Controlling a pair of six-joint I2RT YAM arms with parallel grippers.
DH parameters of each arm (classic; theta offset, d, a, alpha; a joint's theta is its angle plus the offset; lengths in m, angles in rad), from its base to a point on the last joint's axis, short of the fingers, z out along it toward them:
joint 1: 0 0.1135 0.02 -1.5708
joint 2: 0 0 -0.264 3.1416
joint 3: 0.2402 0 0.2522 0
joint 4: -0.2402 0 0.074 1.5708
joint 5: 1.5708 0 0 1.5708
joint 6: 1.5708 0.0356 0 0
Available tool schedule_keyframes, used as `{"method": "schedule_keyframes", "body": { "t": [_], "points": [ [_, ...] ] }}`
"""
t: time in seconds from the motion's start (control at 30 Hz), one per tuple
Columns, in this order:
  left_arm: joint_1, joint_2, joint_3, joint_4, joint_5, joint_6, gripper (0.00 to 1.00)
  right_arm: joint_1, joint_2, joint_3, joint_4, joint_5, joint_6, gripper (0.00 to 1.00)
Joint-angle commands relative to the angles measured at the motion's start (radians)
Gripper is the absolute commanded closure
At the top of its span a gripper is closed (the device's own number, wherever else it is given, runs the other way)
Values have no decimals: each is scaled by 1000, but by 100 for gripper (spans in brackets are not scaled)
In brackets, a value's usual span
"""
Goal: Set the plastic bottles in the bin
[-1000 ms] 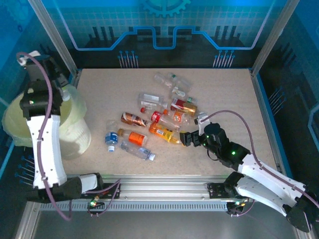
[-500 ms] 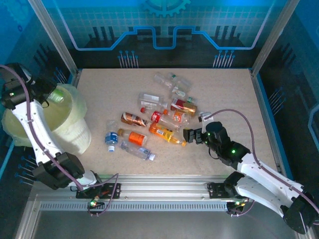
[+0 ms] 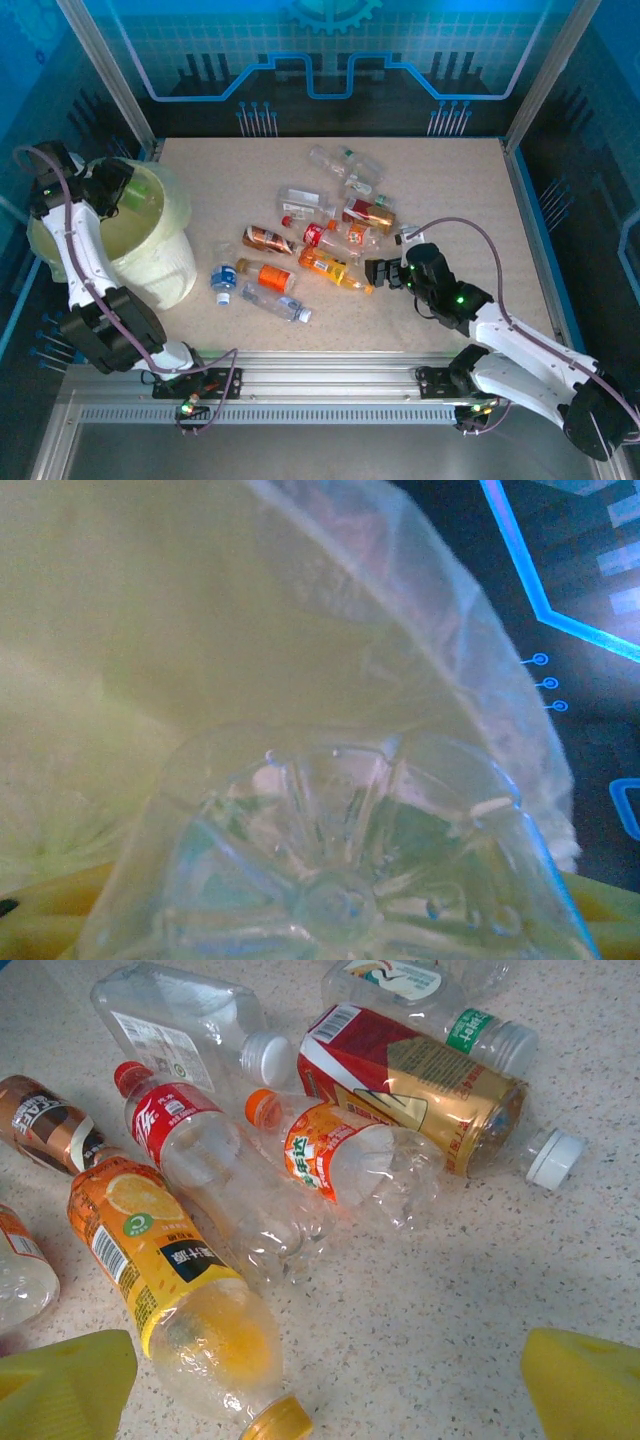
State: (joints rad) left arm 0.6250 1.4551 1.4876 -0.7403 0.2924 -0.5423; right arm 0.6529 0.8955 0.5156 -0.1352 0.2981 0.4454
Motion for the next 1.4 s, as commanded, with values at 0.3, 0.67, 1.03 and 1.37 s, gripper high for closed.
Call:
{"method": "schedule_keyframes", "body": {
  "t": [0.3, 0.67, 1.03, 1.37],
  "points": [
    [-11, -35, -48, 58, -58, -46, 18, -17, 68, -50, 43, -71, -1, 0],
    [-12, -123, -9, -18, -83, 9, 8, -2, 256, 9, 37, -305, -249, 0],
    [-59, -348, 28, -166, -121, 72, 1, 20, 460, 130, -56, -313, -338, 7],
    [-422, -491, -11, -152, -133, -48, 1, 58, 584, 179, -89, -279, -328, 22]
  ]
}}
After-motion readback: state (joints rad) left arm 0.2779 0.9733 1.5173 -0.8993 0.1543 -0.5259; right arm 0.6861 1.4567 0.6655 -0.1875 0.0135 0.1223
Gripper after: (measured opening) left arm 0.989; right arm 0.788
